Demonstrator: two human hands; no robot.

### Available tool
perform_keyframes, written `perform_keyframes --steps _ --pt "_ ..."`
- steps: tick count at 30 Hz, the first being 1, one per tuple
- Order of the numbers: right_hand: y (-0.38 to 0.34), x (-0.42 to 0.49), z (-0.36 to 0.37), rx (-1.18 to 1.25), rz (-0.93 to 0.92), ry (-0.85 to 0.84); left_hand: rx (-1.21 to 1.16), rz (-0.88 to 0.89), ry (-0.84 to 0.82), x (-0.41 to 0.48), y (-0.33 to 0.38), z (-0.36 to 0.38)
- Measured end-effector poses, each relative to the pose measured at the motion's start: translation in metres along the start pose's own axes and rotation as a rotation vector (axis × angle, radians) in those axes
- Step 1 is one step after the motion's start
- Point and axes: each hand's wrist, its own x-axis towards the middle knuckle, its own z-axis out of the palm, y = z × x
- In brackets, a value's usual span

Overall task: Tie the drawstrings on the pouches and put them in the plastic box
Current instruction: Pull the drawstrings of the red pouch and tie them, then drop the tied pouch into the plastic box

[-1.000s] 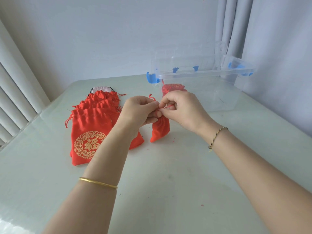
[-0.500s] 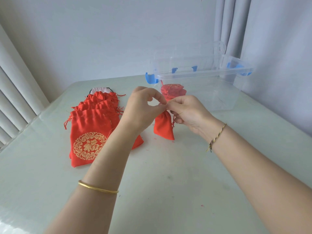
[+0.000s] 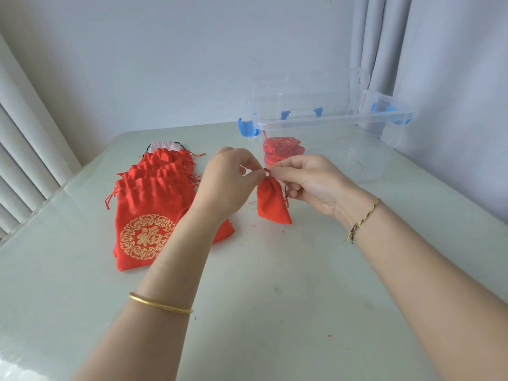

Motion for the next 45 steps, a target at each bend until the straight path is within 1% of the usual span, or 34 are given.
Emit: perform_keyframes --steps 3,5,7,10,12,14,17,21,24,26,28,30,32,33,36,38,39,40,42,43,44,45 --pt "0.000 0.003 -0.011 -0.184 -0.112 0.090 -0.047 -0.044 -0.034 0.001 -0.003 -0.002" --pt "0.000 0.005 -0.017 -0.283 -0.186 0.138 -0.034 -0.050 -0.071 0.002 -0.004 -0.003" --pt "0.002 0.006 -0.021 -0.367 -0.217 0.161 -0.013 -0.040 -0.101 0.001 -0.002 -0.001" --pt "0.003 0.005 -0.024 -0.478 -0.187 0.124 -0.011 -0.077 -0.139 0.000 -0.004 -0.002" --pt "-0.004 0.000 -0.023 -0.520 -0.160 0.061 -0.025 -0.103 -0.146 0.001 -0.007 -0.005" --pt "-0.013 -0.005 -0.019 -0.511 -0.137 -0.030 -0.060 -0.107 -0.151 0.001 -0.006 -0.008" --pt "-0.020 -0.012 -0.005 -0.607 -0.181 -0.115 -0.130 -0.094 -0.177 0.000 0.002 -0.009" --pt "-0.022 -0.014 0.002 -0.705 -0.257 -0.058 -0.198 -0.068 -0.188 -0.001 0.007 -0.011" --pt "-0.037 -0.020 -0.005 -0.694 -0.225 -0.070 -0.254 -0.089 -0.153 0.000 0.006 -0.015" --pt "-0.057 -0.017 -0.011 -0.618 -0.242 -0.011 -0.265 -0.122 -0.094 0.005 0.000 -0.018" --pt "-0.086 -0.005 -0.018 -0.541 -0.335 0.110 -0.218 -0.166 -0.071 0.013 -0.007 -0.019" --pt "-0.115 0.012 -0.021 -0.528 -0.445 0.224 -0.152 -0.213 -0.108 0.022 -0.013 -0.018" --pt "-0.135 0.034 -0.022 -0.590 -0.478 0.291 -0.089 -0.243 -0.156 0.031 -0.017 -0.016" --pt "-0.141 0.046 -0.021 -0.646 -0.446 0.293 -0.061 -0.248 -0.171 0.036 -0.019 -0.015" --pt "-0.138 0.087 -0.019 -0.867 -0.273 0.273 0.040 -0.253 -0.211 0.043 -0.027 -0.011" --pt "-0.129 0.111 -0.015 -1.020 -0.269 0.322 0.116 -0.253 -0.246 0.046 -0.032 -0.011" --pt "-0.124 0.118 -0.013 -1.064 -0.249 0.303 0.149 -0.253 -0.269 0.046 -0.035 -0.011" --pt "-0.120 0.122 -0.010 -1.097 -0.174 0.219 0.179 -0.253 -0.294 0.047 -0.037 -0.011" --pt "-0.114 0.127 -0.004 -1.217 0.080 -0.039 0.253 -0.270 -0.361 0.047 -0.045 -0.012" --pt "-0.112 0.128 -0.002 -1.282 0.201 -0.136 0.299 -0.286 -0.400 0.047 -0.049 -0.012" --pt "-0.111 0.127 0.000 -1.329 0.276 -0.183 0.350 -0.303 -0.434 0.046 -0.052 -0.012" --pt "-0.111 0.128 0.001 -1.337 0.304 -0.197 0.404 -0.323 -0.458 0.045 -0.054 -0.012"
